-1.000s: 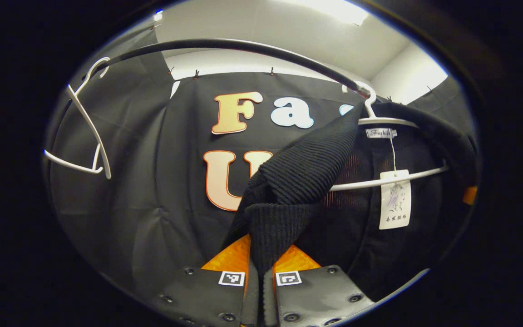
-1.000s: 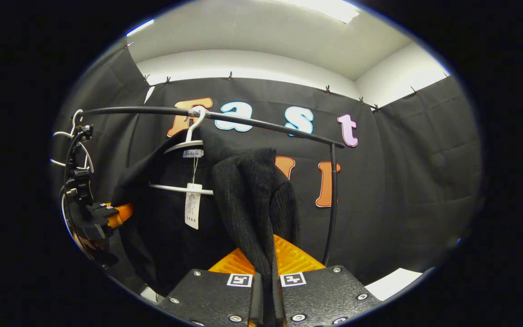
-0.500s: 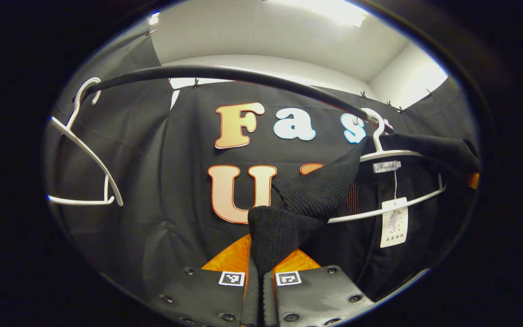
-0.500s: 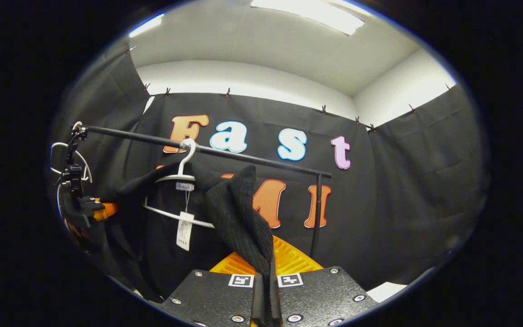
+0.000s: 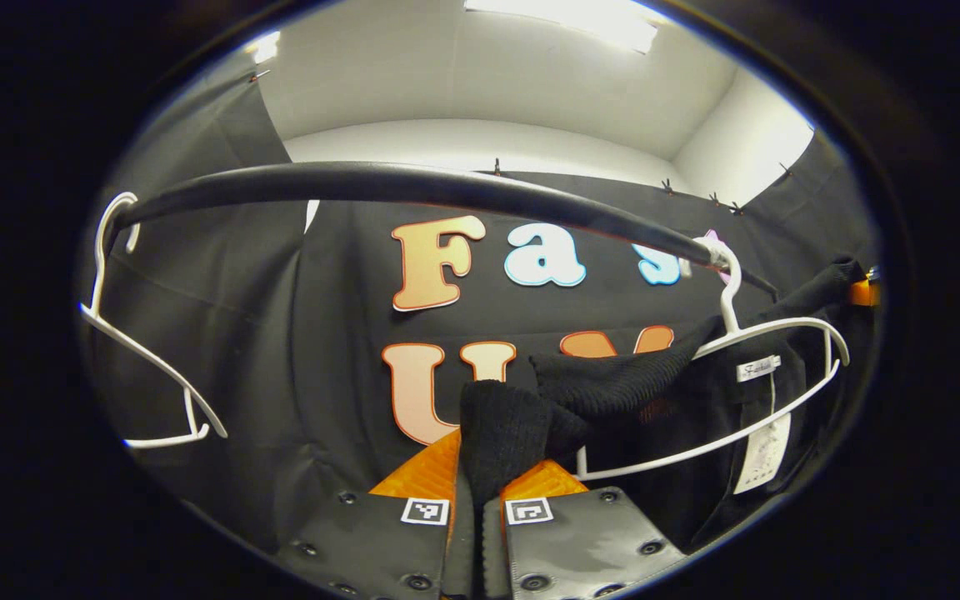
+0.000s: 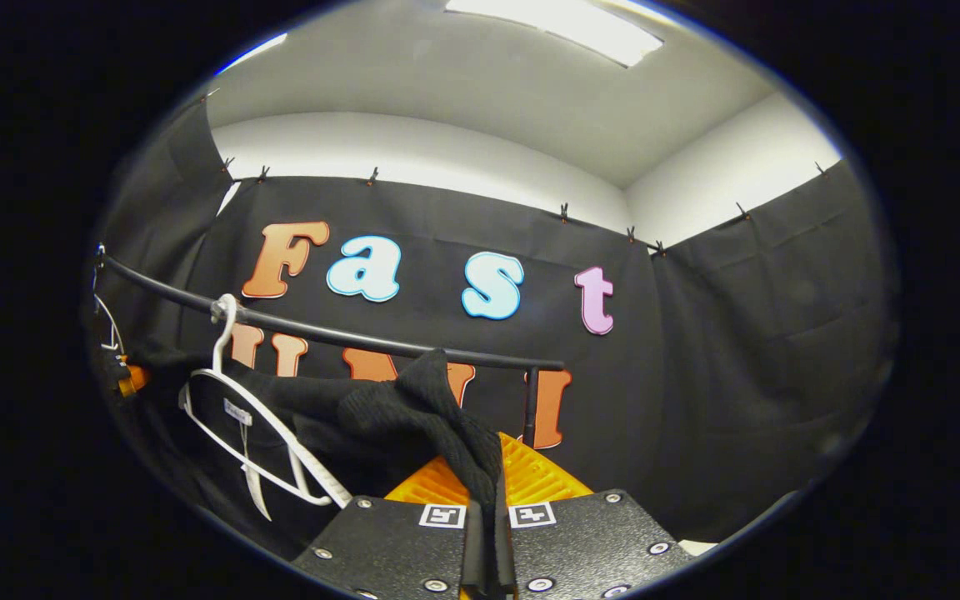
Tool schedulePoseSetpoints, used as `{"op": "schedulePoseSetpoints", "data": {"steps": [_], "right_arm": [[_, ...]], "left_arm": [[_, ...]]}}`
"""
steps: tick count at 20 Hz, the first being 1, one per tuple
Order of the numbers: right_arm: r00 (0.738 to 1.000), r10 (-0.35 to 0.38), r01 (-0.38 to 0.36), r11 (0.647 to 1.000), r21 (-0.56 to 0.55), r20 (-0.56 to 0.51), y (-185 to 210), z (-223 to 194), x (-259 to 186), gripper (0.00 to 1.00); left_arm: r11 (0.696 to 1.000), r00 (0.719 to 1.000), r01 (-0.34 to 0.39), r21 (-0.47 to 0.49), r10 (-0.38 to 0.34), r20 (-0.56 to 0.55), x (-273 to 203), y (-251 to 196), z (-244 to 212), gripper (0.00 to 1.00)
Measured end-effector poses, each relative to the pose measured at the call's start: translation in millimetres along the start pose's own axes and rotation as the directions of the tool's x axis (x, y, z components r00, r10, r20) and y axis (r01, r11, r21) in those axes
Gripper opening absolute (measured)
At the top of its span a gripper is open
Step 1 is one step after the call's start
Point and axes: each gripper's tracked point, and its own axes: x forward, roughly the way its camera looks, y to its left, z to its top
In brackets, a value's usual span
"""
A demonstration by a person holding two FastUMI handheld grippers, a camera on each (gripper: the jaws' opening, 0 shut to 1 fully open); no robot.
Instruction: Grasp the clothes on the hanger with both hands and then place them into the laundry hamper below.
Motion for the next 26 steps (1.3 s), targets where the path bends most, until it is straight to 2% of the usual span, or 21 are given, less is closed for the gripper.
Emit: {"op": "schedulePoseSetpoints", "data": {"steps": [6,9,16,20,26], "right_arm": [[0.995,0.023,-0.03,0.997,-0.073,-0.096,16.8,-78.0,15.5,0.05],[0.99,0.046,-0.052,0.998,-0.043,-0.135,35.4,-105.7,11.6,0.05],[0.985,0.098,-0.096,0.995,0.022,-0.142,67.5,-124.3,-11.2,0.05],[0.983,0.113,-0.107,0.993,0.051,-0.142,82.7,-131.0,-22.6,0.05],[0.968,0.162,-0.152,0.986,0.067,-0.192,114.1,-157.8,-44.8,0.05]], "left_arm": [[0.999,0.999,-0.048,0.006,0.048,-0.019,20.7,7.6,-11.2,0.14],[0.995,0.995,-0.095,0.006,0.095,-0.042,29.6,17.9,-22.2,0.11],[0.991,0.985,-0.136,0.001,0.136,-0.104,40.7,42.1,-52.5,0.11],[0.99,0.98,-0.132,0.051,0.138,-0.147,42.7,44.8,-76.5,0.11],[0.985,0.959,-0.161,0.067,0.172,-0.224,18.5,64.8,-113.8,0.11]]}}
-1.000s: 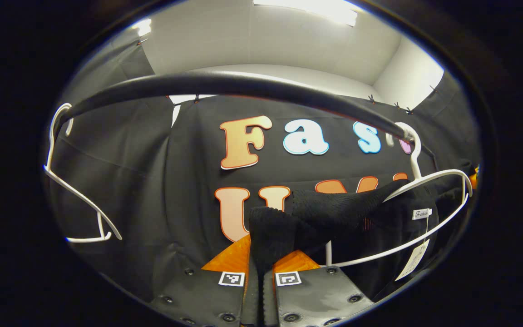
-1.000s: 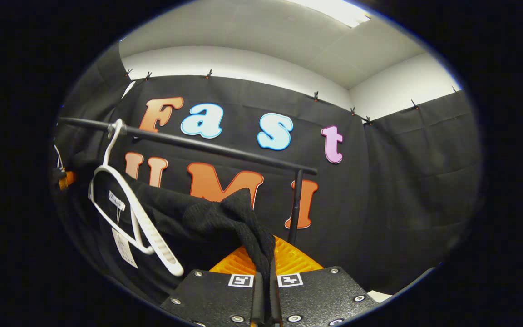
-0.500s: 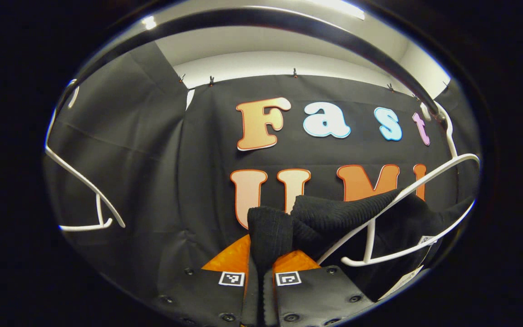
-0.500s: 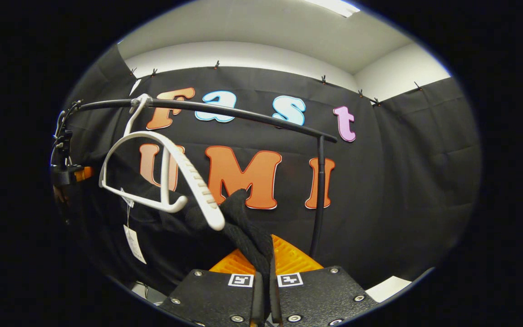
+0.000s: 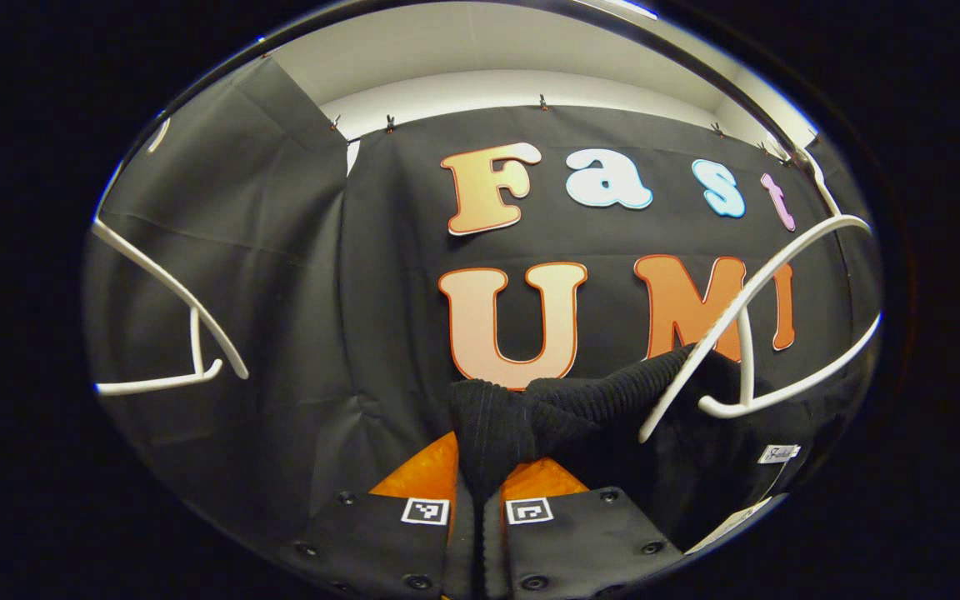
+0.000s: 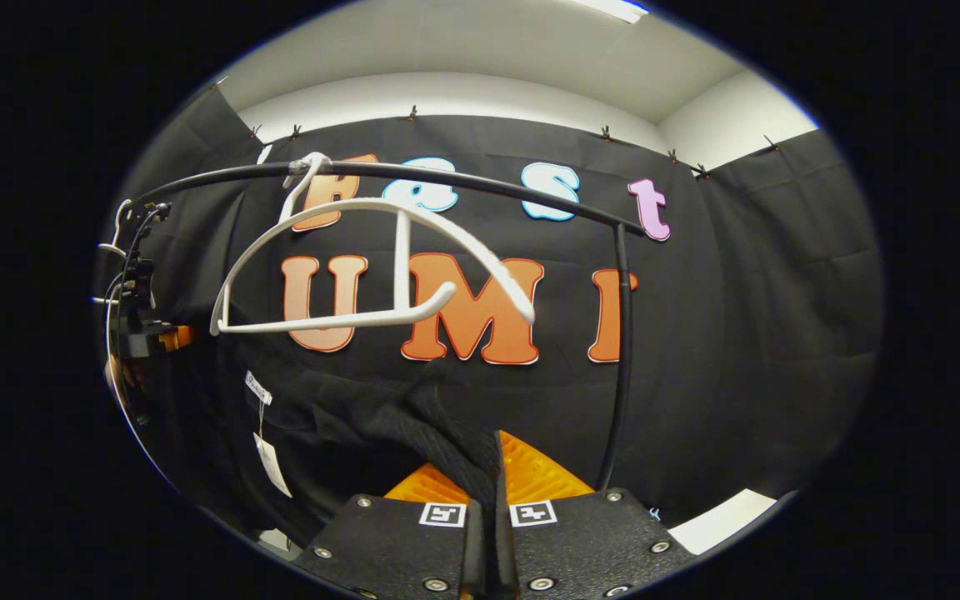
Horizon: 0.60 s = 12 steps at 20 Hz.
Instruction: Grasp the clothes on the hanger with both hands and then place them into the laundry hamper below.
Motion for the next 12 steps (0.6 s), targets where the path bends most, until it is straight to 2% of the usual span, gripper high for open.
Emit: {"op": "schedulePoseSetpoints", "data": {"steps": [4,8,12], "right_arm": [[0.998,0.042,-0.042,0.999,-0.013,-0.04,24.2,-26.8,-15.2,0.05],[0.988,0.102,-0.104,0.995,-0.007,-0.116,58.5,-73.2,-31.5,0.05],[0.966,0.167,-0.163,0.986,0.038,-0.196,97.9,-119.4,-39.1,0.06]], "left_arm": [[1.0,0.998,0.0,0.001,0.0,-0.058,-31.1,7.4,-32.4,0.11],[0.996,0.988,0.08,-0.038,-0.085,-0.132,-70.4,-20.1,-74.7,0.09],[0.988,0.967,0.148,-0.044,-0.154,-0.202,-106.3,-50.7,-123.6,0.11]]}}
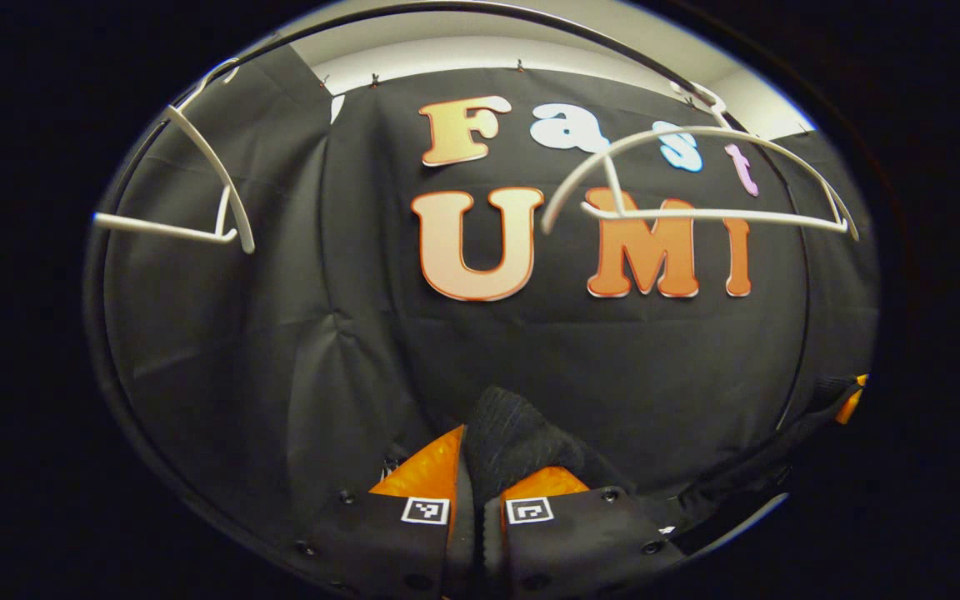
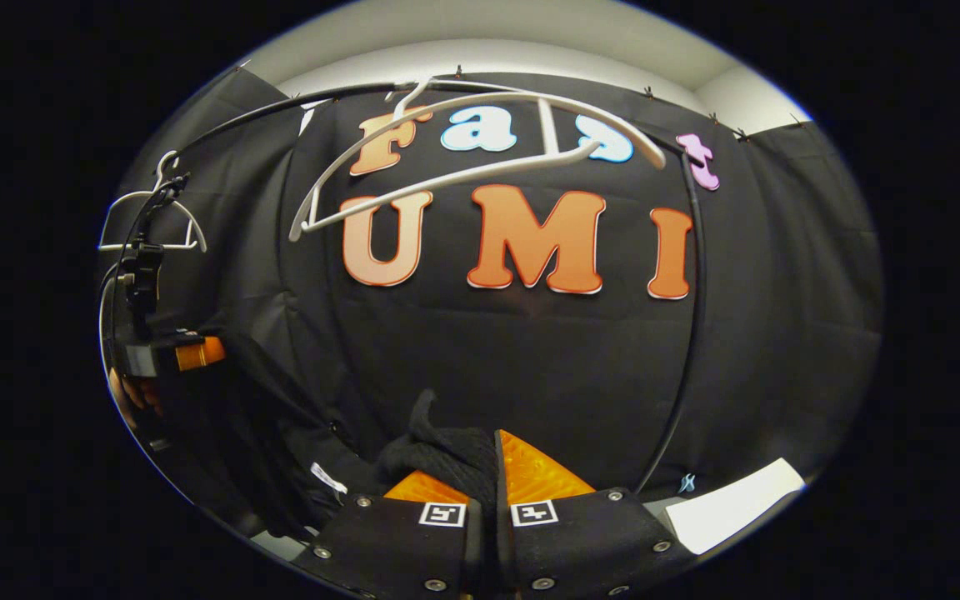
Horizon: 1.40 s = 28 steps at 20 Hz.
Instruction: Grasp the clothes on the hanger with both hands and then place them into the laundry hamper below.
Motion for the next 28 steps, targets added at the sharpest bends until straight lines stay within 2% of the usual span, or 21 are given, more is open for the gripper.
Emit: {"op": "schedulePoseSetpoints", "data": {"steps": [5,10,14,17,21,22,23,24,25,26,27,28], "right_arm": [[0.994,0.043,-0.045,0.999,-0.015,-0.098,27.8,-43.6,5.8,0.08],[0.969,0.086,-0.084,0.996,0.017,-0.233,52.8,-102.2,7.3,0.09],[0.944,0.079,-0.085,0.996,-0.004,-0.32,50.0,-145.8,8.4,0.12],[0.922,0.08,-0.074,0.997,0.03,-0.378,49.3,-173.5,9.6,0.13],[0.886,0.077,-0.063,0.997,0.045,-0.456,53.4,-211.9,8.6,0.14],[0.876,0.074,-0.061,0.997,0.041,-0.477,54.8,-221.8,6.2,0.17],[0.864,0.069,-0.061,0.998,0.032,-0.498,54.8,-230.4,2.9,0.23],[0.853,0.071,-0.065,0.997,0.031,-0.518,57.1,-242.2,0.0,0.32],[0.842,0.08,-0.071,0.997,0.037,-0.534,59.1,-252.7,-1.9,0.53],[0.832,0.096,-0.08,0.995,0.052,-0.546,64.0,-258.6,-8.2,0.59],[0.83,0.1,-0.078,0.995,0.063,-0.549,65.2,-262.4,-9.8,0.72],[0.83,0.097,-0.072,0.995,0.066,-0.55,63.0,-264.0,-10.4,0.77]], "left_arm": [[0.997,0.99,0.055,-0.054,-0.061,-0.128,-6.6,-38.4,-64.4,0.11],[0.99,0.952,0.101,-0.096,-0.125,-0.281,-15.3,-69.3,-127.4,0.11],[0.991,0.912,0.101,-0.091,-0.129,-0.39,-21.1,-76.6,-174.4,0.12],[0.991,0.885,0.095,-0.089,-0.125,-0.449,-22.7,-78.3,-201.7,0.12],[0.995,0.867,0.076,-0.062,-0.097,-0.489,-21.3,-75.1,-225.9,0.13],[0.999,0.85,0.051,-0.02,-0.054,-0.524,-23.5,-67.4,-238.0,0.17],[0.999,0.831,0.05,0.0,-0.042,-0.555,-28.6,-66.0,-250.8,0.21],[0.999,0.813,0.045,0.006,-0.033,-0.581,-30.7,-65.6,-263.6,0.36],[0.999,0.798,0.042,-0.001,-0.034,-0.601,-33.0,-65.2,-272.3,0.55],[1.0,0.78,0.031,-0.001,-0.025,-0.625,-38.9,-64.1,-282.7,0.7],[1.0,0.765,0.02,-0.002,-0.017,-0.644,-43.0,-61.7,-289.7,0.84],[1.0,0.748,0.018,-0.014,-0.023,-0.663,-48.4,-62.0,-299.0,0.99]]}}
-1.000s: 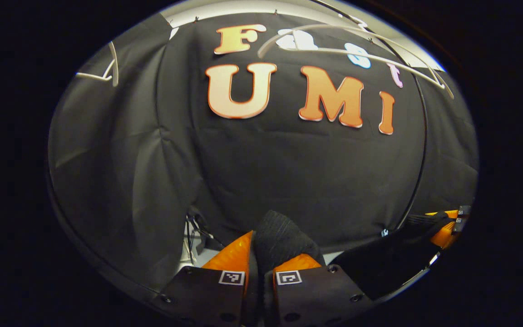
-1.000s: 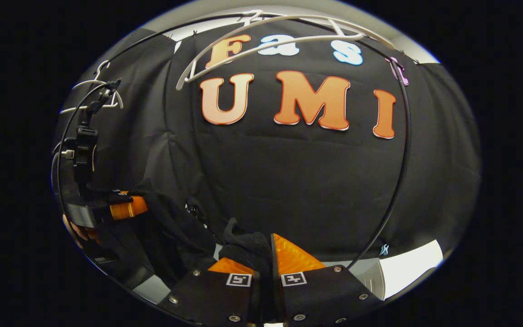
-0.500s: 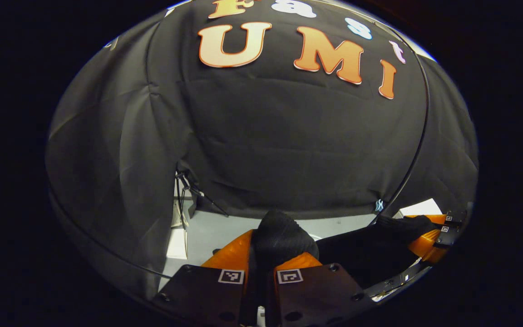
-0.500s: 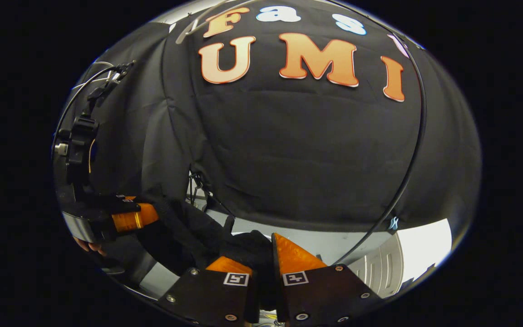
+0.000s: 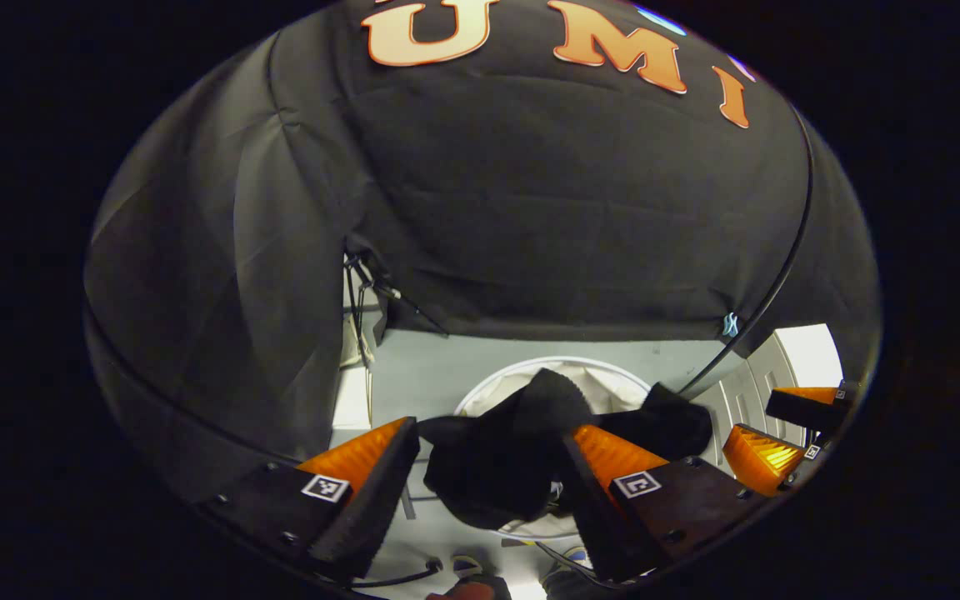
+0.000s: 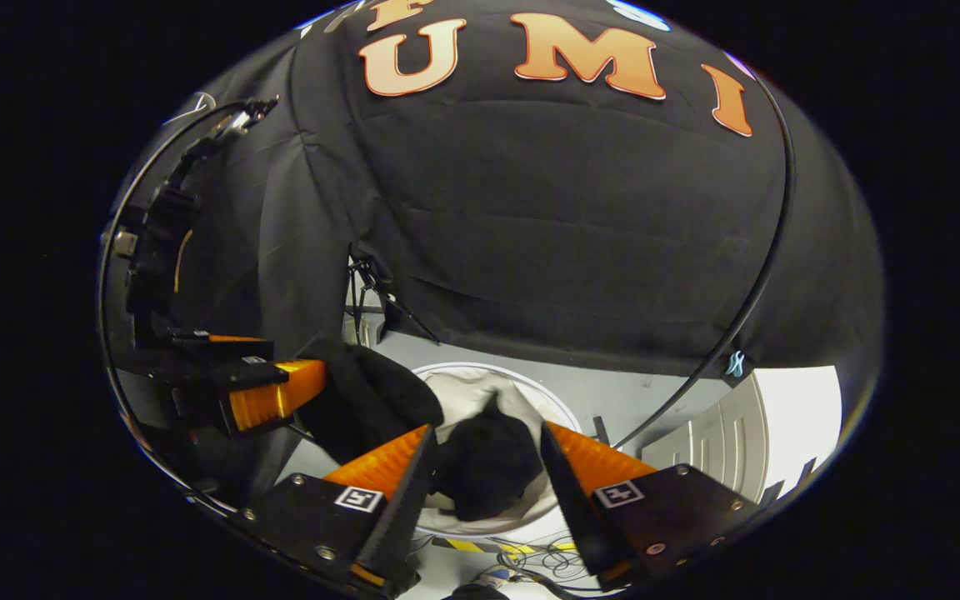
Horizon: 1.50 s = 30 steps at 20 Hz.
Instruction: Grasp the clothes on the hanger with both hands and then place them into the laundry hamper below.
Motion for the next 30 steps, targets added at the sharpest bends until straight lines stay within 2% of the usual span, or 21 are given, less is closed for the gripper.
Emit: {"op": "schedulePoseSetpoints", "data": {"steps": [1,5,18,25,30], "right_arm": [[1.0,-0.004,0.004,1.0,0.003,-0.003,-1.1,-0.4,-0.1,0.84],[1.0,-0.013,0.013,0.999,0.031,-0.007,-4.0,-0.2,-7.7,0.93],[0.999,-0.046,0.044,0.996,0.082,0.022,-10.9,-4.1,-38.4,0.93],[0.988,-0.077,0.066,0.994,0.086,0.132,-12.5,12.1,-107.3,0.93],[0.959,-0.101,0.077,0.992,0.098,0.263,-18.5,55.2,-175.3,0.92]], "left_arm": [[1.0,1.0,0.007,-0.012,-0.007,-0.004,-2.0,2.0,-4.6,0.98],[1.0,1.0,0.015,-0.002,-0.015,0.025,-1.4,3.1,0.0,0.98],[0.999,0.992,0.033,0.005,-0.034,0.121,-43.3,10.1,11.8,0.98],[1.0,0.966,0.015,-0.018,-0.01,0.259,-112.9,30.9,27.4,0.98],[0.997,0.932,0.016,-0.074,0.012,0.362,-179.0,49.6,48.4,0.98]]}}
